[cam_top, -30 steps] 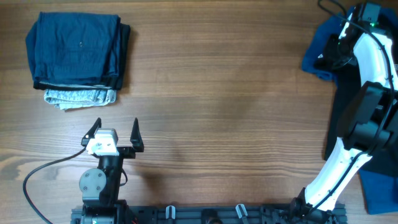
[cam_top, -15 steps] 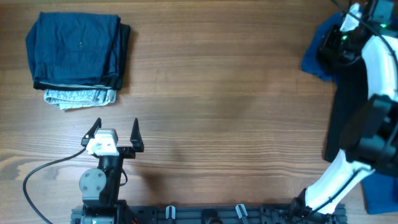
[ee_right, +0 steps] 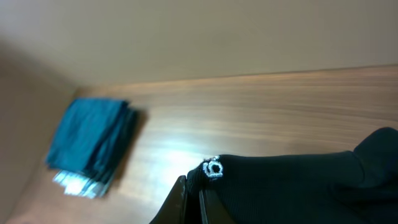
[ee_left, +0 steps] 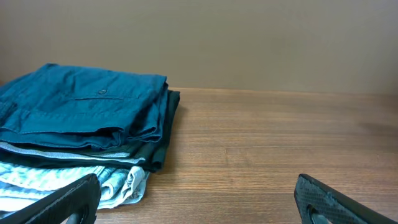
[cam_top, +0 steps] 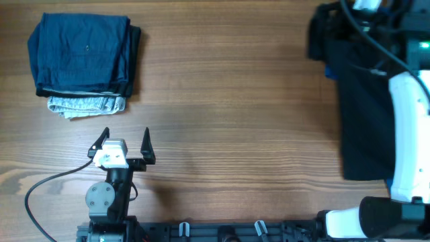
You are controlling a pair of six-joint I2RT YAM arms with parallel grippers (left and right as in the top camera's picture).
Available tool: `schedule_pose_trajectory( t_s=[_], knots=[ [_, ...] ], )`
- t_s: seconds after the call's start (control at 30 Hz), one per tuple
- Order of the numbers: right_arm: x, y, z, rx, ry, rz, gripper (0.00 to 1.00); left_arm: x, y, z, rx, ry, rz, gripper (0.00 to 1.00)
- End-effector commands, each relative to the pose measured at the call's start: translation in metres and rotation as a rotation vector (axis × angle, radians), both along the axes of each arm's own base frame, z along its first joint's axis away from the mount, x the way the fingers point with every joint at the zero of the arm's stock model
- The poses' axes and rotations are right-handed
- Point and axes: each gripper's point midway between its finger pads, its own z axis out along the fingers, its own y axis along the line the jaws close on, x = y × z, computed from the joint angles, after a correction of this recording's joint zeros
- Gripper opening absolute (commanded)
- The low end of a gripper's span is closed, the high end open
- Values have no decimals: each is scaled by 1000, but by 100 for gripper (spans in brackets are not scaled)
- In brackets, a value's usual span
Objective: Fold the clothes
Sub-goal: 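Drag the black polo with the right gripper to the table center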
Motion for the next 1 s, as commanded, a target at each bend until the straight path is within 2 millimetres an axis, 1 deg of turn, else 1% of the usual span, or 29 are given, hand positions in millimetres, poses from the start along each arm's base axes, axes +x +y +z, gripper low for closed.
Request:
schedule_pose_trajectory(
  t_s=[0.0,0.03,0.07,0.13,0.2,0.27,0.33,0.4,0.53,0.57,0.6,0.9,0.97],
  knots=[
    [-4,111,-22,43,52,228,4,0,0,-5,19,11,-1,100],
    [-7,132,-30,41,66,273,4,0,0,-5,19,11,-1,100],
    [-10,160,-43,47,94,322,4,1,0,-5,19,12,-1,100],
    [-20,218,-78,51,160,421,4,1,0,-5,19,12,-1,100],
    [-35,268,-112,33,202,518,4,1,0,-5,19,12,-1,100],
    [-52,303,-137,19,234,587,4,1,0,-5,19,12,-1,100],
    [-63,324,-152,11,248,628,5,1,0,-5,19,12,-1,100],
    [-69,333,-154,5,241,645,5,1,0,-5,19,12,-1,100],
    [-77,348,-148,28,231,657,4,1,0,-5,19,12,-1,100],
    [-80,352,-148,28,226,665,3,1,0,-5,19,12,-1,100],
    [-83,354,-148,26,224,669,4,1,0,-5,19,12,-1,100],
    [-111,383,-152,6,212,720,4,1,0,-5,19,12,-1,100],
    [-113,386,-153,-9,200,712,4,1,0,-5,19,12,-1,100]
  ],
)
